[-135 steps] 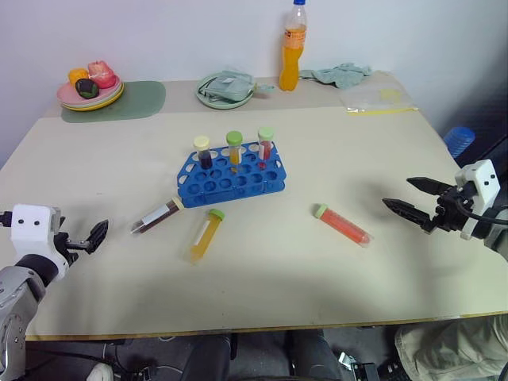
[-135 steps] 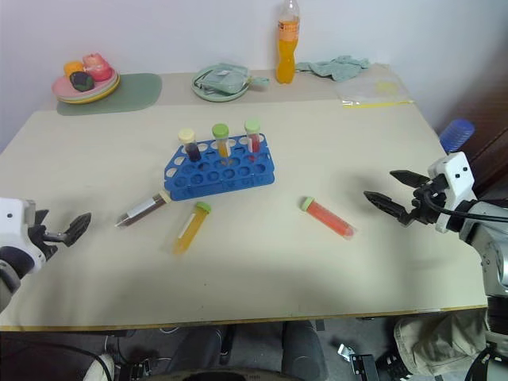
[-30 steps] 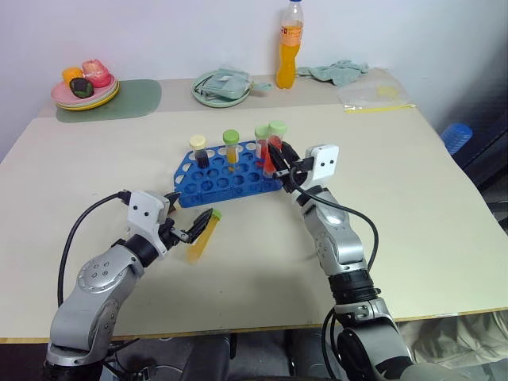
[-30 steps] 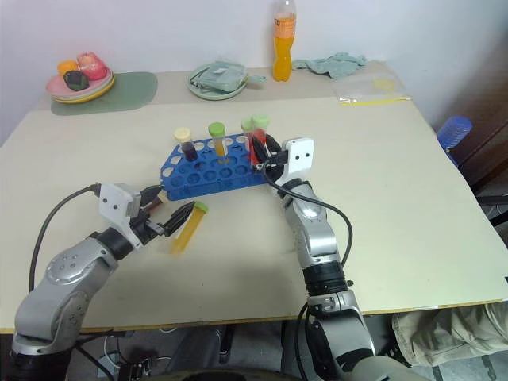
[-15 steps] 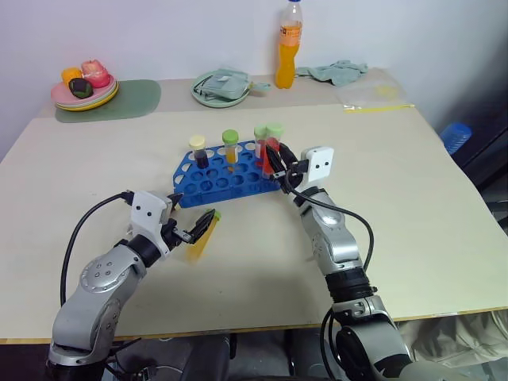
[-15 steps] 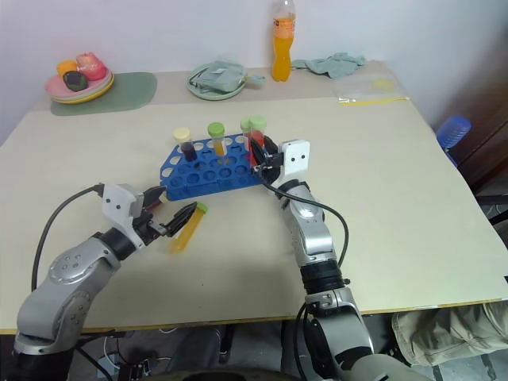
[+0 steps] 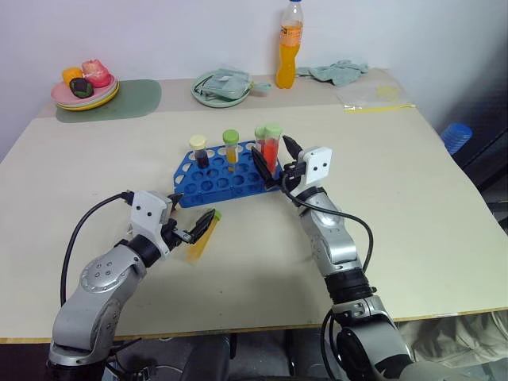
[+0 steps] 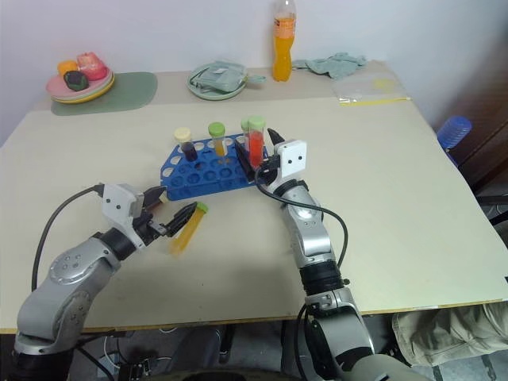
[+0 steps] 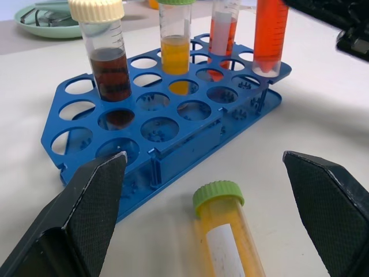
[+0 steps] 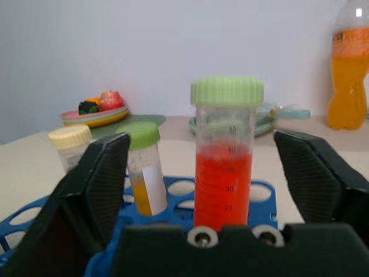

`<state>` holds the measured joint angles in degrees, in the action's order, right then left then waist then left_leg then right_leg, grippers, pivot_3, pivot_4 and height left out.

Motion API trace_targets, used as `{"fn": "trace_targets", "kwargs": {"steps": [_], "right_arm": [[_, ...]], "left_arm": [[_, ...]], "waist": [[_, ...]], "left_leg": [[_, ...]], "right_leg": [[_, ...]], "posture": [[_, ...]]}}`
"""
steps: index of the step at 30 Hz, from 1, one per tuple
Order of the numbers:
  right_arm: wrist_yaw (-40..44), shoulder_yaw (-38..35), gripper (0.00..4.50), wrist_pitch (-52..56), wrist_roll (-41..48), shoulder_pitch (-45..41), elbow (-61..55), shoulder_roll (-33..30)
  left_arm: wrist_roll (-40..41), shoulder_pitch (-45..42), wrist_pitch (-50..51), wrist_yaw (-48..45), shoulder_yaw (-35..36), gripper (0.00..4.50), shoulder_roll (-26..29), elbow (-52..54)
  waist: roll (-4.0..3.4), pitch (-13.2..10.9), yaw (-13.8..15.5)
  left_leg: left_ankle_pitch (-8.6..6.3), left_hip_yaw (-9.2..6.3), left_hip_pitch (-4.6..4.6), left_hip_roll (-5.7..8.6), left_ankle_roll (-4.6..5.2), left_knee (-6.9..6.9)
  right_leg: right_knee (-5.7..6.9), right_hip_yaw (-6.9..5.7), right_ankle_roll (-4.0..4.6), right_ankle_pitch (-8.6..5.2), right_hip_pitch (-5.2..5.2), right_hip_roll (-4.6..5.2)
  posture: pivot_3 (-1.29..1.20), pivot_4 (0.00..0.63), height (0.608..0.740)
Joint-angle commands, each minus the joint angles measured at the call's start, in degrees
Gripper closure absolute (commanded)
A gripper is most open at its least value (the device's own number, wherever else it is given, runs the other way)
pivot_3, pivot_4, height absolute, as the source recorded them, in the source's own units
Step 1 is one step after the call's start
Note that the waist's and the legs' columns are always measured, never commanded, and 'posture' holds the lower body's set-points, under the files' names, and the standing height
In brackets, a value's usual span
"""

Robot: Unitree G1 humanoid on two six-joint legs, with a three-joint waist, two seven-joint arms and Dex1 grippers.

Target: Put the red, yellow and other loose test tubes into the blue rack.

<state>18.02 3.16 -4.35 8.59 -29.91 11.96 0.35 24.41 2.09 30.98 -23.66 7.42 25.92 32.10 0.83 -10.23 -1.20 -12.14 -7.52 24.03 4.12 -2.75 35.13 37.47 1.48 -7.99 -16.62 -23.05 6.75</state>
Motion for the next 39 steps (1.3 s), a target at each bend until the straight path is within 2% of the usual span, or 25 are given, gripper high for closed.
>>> {"fn": "trace_targets", "kwargs": {"steps": [1,5,14,18,23,30,33,38,39], "right_arm": [[0.0,-0.2,0.04,0.5,0.2,0.0,-3.7,-0.6],[-0.2,-1.3,0.04,5.4,2.5,0.4,-6.1,-0.9],[-0.3,-5.8,0.04,36.2,14.7,-3.9,-16.3,-5.5],[-1.0,-6.5,0.04,44.9,16.9,-6.6,-17.2,-7.5],[-1.4,-7.4,0.04,50.0,18.1,-9.6,-16.0,-8.3],[-1.7,-7.2,0.04,51.4,17.5,-12.2,-13.2,-8.1],[-1.8,-6.9,0.86,51.3,17.1,-12.7,-12.2,-7.9],[-2.1,-6.4,3.39,51.1,16.3,-12.9,-11.5,-7.9],[-1.9,-6.1,3.39,50.8,16.0,-12.8,-11.6,-8.1]], "left_arm": [[0.6,-0.3,-0.4,-0.2,0.5,0.0,0.0,1.4],[0.6,-0.2,-0.6,-0.4,0.4,0.0,-0.1,1.3],[0.4,-0.7,-1.0,-0.7,0.0,0.0,-0.3,0.5],[0.1,-0.8,-1.4,-1.0,-0.5,0.0,-0.7,0.1],[-0.3,-1.1,-1.7,-1.2,-0.7,0.0,-1.2,-0.3],[-0.4,-0.7,-2.1,-1.0,-0.9,0.0,-1.5,-0.1],[-0.4,-0.5,-2.1,-0.8,-1.0,0.0,-1.7,0.2],[-0.5,-0.5,-2.1,-0.7,-1.0,0.0,-1.8,0.4],[-0.5,-0.5,-2.1,-0.7,-1.0,0.0,-1.8,0.4]], "waist": [[0.0,0.0,0.0],[0.0,0.0,0.0],[-0.02,0.0,0.1],[-0.02,0.0,0.0],[-0.02,0.0,0.1],[-0.02,0.0,0.1],[-0.02,0.0,0.1],[-0.02,0.0,0.0],[-0.03,0.0,0.0]], "left_leg": [[0.0,0.0,0.0,0.0,0.0,0.0],[0.0,0.0,0.0,0.0,0.0,0.0],[0.0,-0.02,0.0,-0.01,0.01,0.0],[0.0,-0.01,0.0,0.0,0.01,0.0],[0.0,0.01,0.01,0.0,0.01,0.0],[0.0,0.02,0.01,0.0,0.02,0.0],[0.0,0.02,0.01,0.0,0.02,0.0],[0.0,0.02,0.01,0.0,0.02,0.0],[0.0,0.02,0.01,0.0,0.02,0.0]], "right_leg": [[0.0,0.0,0.0,0.0,0.0,0.0],[0.0,0.0,0.0,0.0,0.0,0.0],[0.0,0.0,0.0,0.0,0.01,0.0],[0.0,0.0,0.01,0.0,0.0,0.01],[-0.01,0.0,0.01,0.0,0.01,0.01],[-0.01,0.0,0.0,0.0,0.01,0.01],[0.0,0.0,0.0,0.0,0.01,0.01],[0.0,0.0,0.0,0.0,0.01,0.01],[-0.01,0.0,0.0,0.0,0.0,0.01]], "posture": [[0.0,0.15,0.74],[0.0,0.15,0.74],[0.0,0.15,0.74],[0.0,0.15,0.74],[0.0,0.15,0.74],[0.0,0.15,0.74],[0.0,0.15,0.74],[0.0,0.15,0.74],[0.0,0.15,0.74]]}}
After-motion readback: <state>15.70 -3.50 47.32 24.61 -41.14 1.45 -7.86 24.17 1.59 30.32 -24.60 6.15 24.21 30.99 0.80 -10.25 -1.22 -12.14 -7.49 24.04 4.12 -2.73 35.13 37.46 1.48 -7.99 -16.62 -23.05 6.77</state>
